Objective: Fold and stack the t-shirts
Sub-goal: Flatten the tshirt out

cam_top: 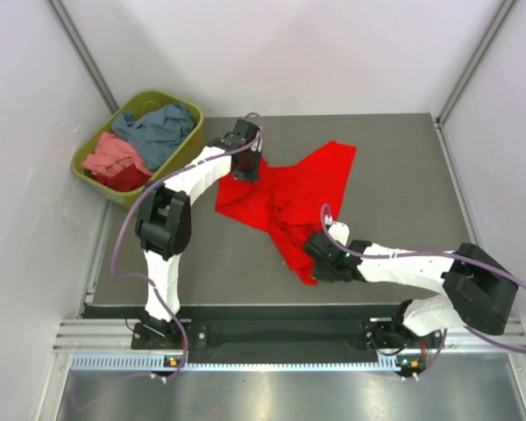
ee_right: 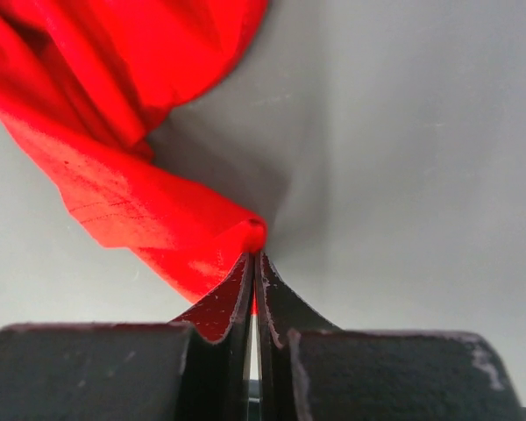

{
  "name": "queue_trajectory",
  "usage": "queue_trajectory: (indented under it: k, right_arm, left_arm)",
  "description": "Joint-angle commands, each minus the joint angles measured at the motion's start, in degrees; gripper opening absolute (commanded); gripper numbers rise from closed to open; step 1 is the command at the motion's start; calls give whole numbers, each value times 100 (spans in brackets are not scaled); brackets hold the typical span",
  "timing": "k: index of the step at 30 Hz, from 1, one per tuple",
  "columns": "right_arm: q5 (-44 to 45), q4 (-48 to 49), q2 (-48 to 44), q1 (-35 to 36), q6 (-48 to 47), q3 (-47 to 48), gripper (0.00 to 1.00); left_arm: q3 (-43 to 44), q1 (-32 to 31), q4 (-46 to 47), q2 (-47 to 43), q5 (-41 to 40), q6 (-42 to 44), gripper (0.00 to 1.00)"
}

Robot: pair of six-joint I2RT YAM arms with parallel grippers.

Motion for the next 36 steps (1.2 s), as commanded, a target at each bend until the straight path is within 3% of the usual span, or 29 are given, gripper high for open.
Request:
queue_trajectory:
  k: [1,6,9,10,14,22,27,31,36]
  right_arm:
    - [485,-292,-224,75,-151,246,0]
    - [1277,-995,-866,-618,-984,1001,0]
    - [1251,-1057,-1210,-1593,-1792,1528,0]
    - [1260,-1110,-1315,-2022,-2195,1887,0]
    - [1733,-1540,-1377,-2667,-3041,2949,0]
    - [2491,-2455,-2017,-2773,-4017,4525,0]
    - [2193,-2587,-2940,-2773,-4150,4799,0]
    - [1508,-2289,-3862,-2773,-4176,4826,0]
    - [1014,-1910,-4234,-2773,-4220,4615,0]
  left_arm:
    - [557,89,-336,-743,-347,-585,0]
    - [1647,194,-1135,-841,-629,-875,0]
    - [2341,334,-1382,-858,-568,-1174,0]
    - [2465,396,-1444,-928,-376,-1323,0]
    - [2458,467,-1383,-1455,-198,-1579,0]
    - [2343,572,-1699,-2737,-207,-1992,0]
    - [2326,581,-2173,-3529,-392,-2185,0]
    - [2176,581,-2349,-4301,-129,-2431,0]
    - [1509,581,-2130,-4884,337,-2774,0]
